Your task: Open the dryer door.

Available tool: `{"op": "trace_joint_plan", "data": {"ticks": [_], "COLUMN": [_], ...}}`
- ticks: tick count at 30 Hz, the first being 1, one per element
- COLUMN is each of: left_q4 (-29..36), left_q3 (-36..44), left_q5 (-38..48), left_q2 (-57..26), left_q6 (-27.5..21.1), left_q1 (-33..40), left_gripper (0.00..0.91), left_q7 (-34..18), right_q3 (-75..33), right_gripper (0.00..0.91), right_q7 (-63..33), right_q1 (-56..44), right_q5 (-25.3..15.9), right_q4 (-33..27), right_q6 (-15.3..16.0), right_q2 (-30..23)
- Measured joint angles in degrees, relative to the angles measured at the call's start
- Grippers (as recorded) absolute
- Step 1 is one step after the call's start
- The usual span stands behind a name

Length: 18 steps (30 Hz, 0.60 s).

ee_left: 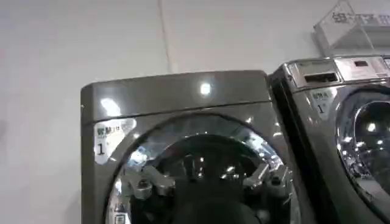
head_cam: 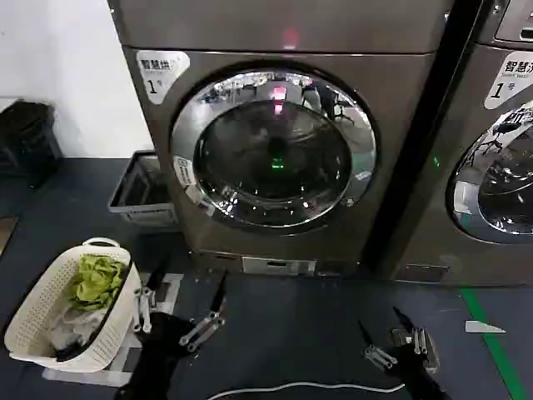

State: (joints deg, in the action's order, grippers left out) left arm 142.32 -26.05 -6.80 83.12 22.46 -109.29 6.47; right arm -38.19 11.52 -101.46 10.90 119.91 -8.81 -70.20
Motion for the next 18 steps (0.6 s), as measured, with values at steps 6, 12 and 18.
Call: {"op": "trace_joint_plan", "data": {"ticks": [6, 12, 18], "left_q4": [-0.59, -0.74, -0.73], "left_q3": [0.14, 0.10, 0.07], "left_q5": [-0.37, -0.54, -0.98], "left_q2": [-0.16, -0.06, 0.26], "left_q6": [0.11, 0.20, 0.39], "left_q1": [-0.17, -0.26, -0.66], "left_gripper": [0.907, 0.907, 0.907], "left_q7": [-0.05, -0.06, -0.07], "right_q3": [1.73, 4.89, 10.52], "right_gripper": [0.907, 0.907, 0.907], "right_q7": [-1.06, -1.72, -2.37], "right_q1": [4.95, 12.47, 22.21], "right_q5": [3.34, 5.19, 6.96], "right_q4": [-0.87, -2.42, -4.36], "right_q6": [1.09, 3.13, 5.06], "right_q2": [4.44, 10.31, 14.98]}}
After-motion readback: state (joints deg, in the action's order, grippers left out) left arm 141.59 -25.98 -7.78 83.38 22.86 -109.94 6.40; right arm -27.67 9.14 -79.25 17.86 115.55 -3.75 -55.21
